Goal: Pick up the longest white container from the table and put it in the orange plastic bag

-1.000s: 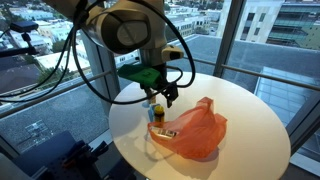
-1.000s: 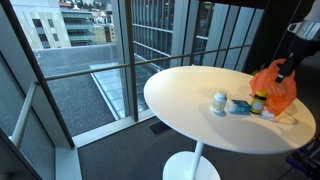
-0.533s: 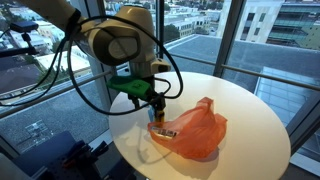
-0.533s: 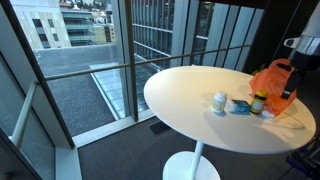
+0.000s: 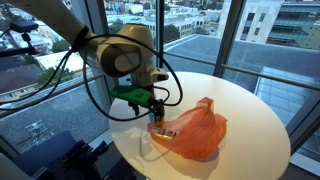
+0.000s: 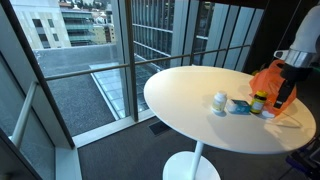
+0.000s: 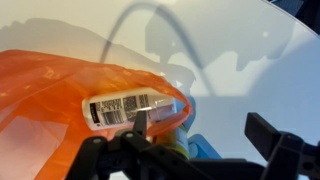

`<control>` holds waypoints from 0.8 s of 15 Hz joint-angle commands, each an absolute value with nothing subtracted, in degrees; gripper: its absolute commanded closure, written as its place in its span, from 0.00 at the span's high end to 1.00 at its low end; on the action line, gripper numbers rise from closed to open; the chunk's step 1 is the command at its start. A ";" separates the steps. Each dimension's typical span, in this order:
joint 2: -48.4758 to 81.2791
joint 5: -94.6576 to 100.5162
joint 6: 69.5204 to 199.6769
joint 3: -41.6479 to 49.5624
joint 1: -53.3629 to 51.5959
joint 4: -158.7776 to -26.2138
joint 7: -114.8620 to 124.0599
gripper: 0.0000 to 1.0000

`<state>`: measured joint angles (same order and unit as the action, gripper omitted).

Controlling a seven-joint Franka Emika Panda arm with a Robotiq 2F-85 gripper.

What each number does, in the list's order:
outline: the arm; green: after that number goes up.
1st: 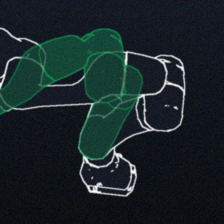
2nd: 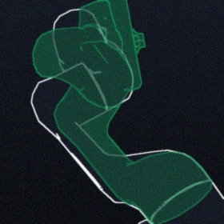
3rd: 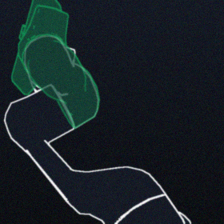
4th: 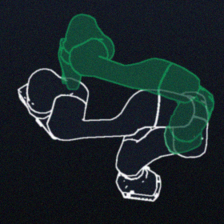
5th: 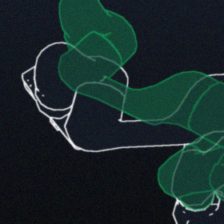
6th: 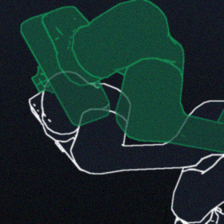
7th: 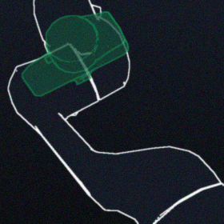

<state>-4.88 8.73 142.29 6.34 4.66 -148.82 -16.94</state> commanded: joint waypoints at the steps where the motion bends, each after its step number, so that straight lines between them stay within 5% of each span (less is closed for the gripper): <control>1: -1.99 9.58 144.54 5.43 4.43 -147.92 -15.17 1.00; 12: 3.50 9.55 145.88 4.54 4.39 -146.05 -13.86 0.95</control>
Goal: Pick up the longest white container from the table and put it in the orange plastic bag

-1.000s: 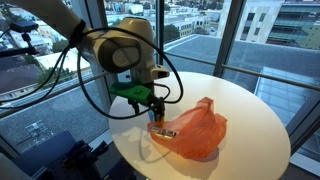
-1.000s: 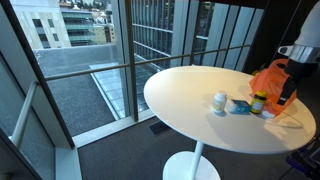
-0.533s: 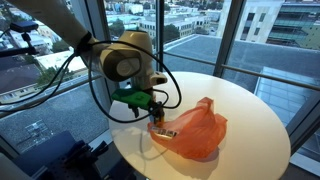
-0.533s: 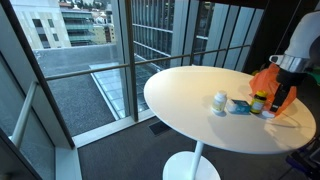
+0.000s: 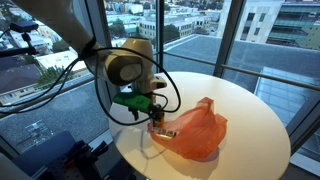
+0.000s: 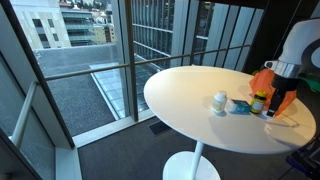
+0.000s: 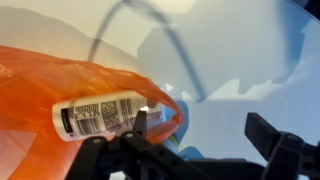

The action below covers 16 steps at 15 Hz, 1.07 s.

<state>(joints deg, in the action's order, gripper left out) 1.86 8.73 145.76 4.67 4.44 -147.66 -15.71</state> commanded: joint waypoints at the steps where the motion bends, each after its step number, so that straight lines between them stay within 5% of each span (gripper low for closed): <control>1: 3.81 9.62 145.83 4.55 4.39 -145.84 -13.75 0.81; 5: 4.79 9.83 145.64 4.60 4.39 -144.89 -13.09 0.58; 11: 3.97 9.77 145.22 4.70 4.50 -144.32 -13.17 0.04; 16: 0.94 8.62 144.43 5.20 5.19 -144.51 -14.48 0.02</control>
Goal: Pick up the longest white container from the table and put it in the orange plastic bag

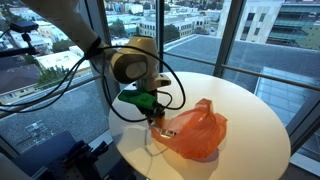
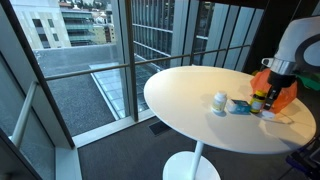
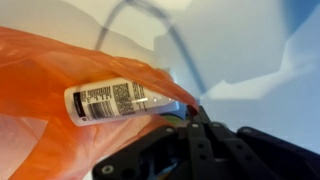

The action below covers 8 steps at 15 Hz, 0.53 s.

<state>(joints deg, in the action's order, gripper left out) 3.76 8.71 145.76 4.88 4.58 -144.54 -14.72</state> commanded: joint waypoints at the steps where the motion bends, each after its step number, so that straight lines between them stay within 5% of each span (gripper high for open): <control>1: 0.13 8.59 144.28 5.41 5.38 -144.55 -14.56 0.03; 8: -4.36 8.37 143.59 6.86 6.63 -144.08 -14.68 0.03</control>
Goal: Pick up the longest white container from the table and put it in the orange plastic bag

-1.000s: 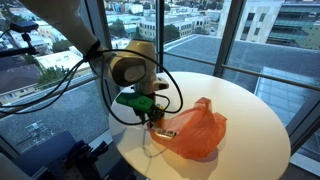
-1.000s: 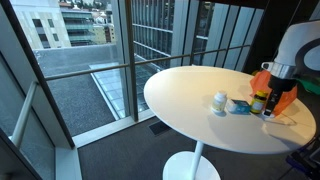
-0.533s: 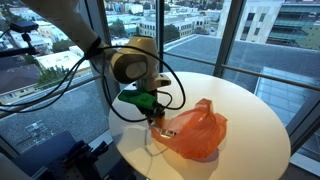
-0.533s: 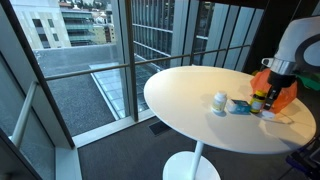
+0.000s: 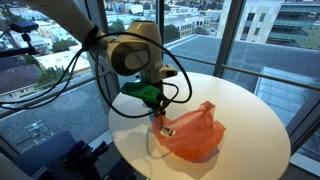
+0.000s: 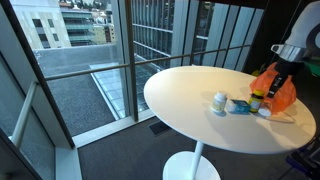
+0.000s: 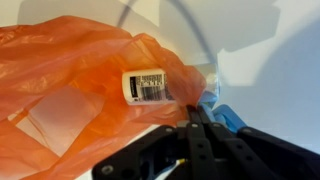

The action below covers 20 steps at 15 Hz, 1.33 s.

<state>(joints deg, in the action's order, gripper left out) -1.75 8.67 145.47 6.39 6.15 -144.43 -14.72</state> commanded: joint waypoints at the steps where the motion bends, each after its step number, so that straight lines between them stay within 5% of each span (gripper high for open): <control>1: -4.80 8.44 143.53 7.02 6.75 -143.97 -14.61 0.03; 8: -7.16 8.79 143.14 7.66 7.14 -143.59 -14.68 0.04; 9: -7.44 8.88 143.20 7.60 7.03 -143.96 -14.72 0.29; 11: -7.95 8.69 142.81 7.43 6.75 -144.54 -15.18 0.31; 20: -5.92 8.88 139.69 6.18 5.02 -144.94 -15.17 0.99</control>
<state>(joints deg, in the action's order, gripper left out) -6.28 8.67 140.91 6.63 5.29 -145.01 -14.90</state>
